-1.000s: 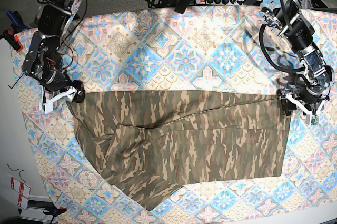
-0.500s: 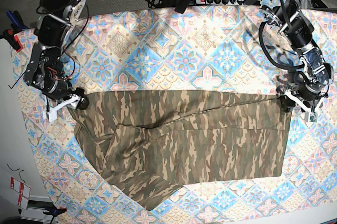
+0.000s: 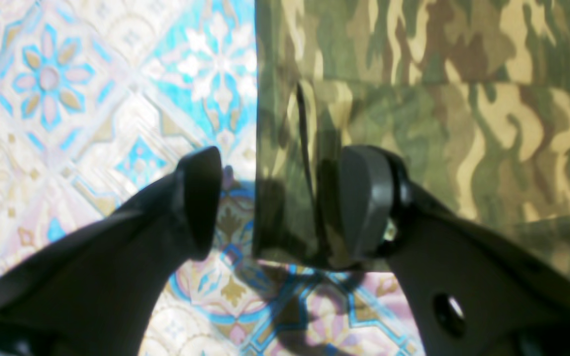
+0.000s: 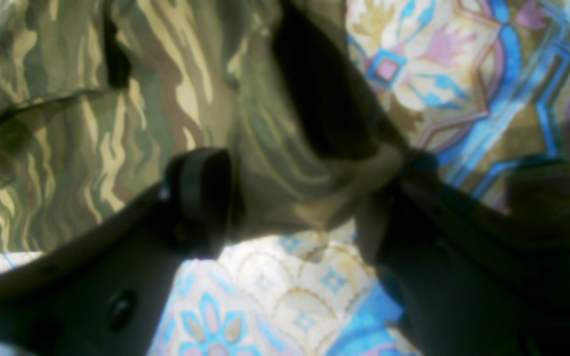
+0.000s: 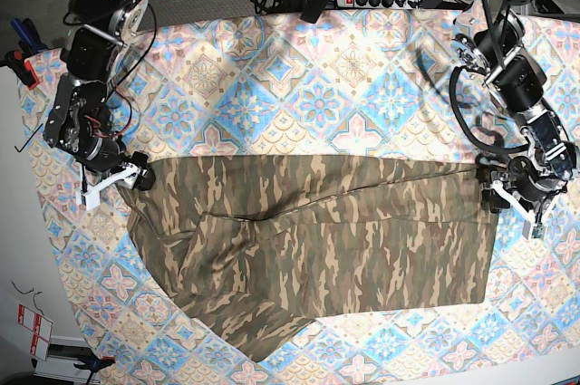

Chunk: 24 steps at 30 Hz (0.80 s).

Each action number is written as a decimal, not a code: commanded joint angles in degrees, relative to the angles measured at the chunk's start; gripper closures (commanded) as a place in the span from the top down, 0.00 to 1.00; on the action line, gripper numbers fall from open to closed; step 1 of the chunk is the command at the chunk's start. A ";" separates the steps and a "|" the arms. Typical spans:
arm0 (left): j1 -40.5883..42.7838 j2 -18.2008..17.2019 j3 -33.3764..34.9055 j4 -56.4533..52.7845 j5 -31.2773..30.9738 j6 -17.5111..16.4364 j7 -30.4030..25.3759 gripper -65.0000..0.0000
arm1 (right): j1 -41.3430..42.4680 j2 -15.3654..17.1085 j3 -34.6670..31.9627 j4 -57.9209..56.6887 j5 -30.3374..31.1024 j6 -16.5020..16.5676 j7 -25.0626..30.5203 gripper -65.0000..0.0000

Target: Fold the T-shirt properly

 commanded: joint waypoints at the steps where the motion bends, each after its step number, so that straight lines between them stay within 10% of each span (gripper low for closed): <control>1: -2.01 -1.67 -0.07 0.20 -0.71 0.40 -0.80 0.60 | 1.26 1.00 0.03 0.74 0.75 0.61 0.74 0.58; 10: -5.79 -7.65 -0.07 -19.67 -2.55 0.40 -4.23 0.61 | 0.29 1.09 -0.05 1.00 0.66 0.61 0.74 0.58; 24: -5.97 -6.42 0.28 -32.59 -2.55 0.40 -13.20 0.60 | -0.06 1.18 -0.05 1.00 0.66 0.61 0.66 0.58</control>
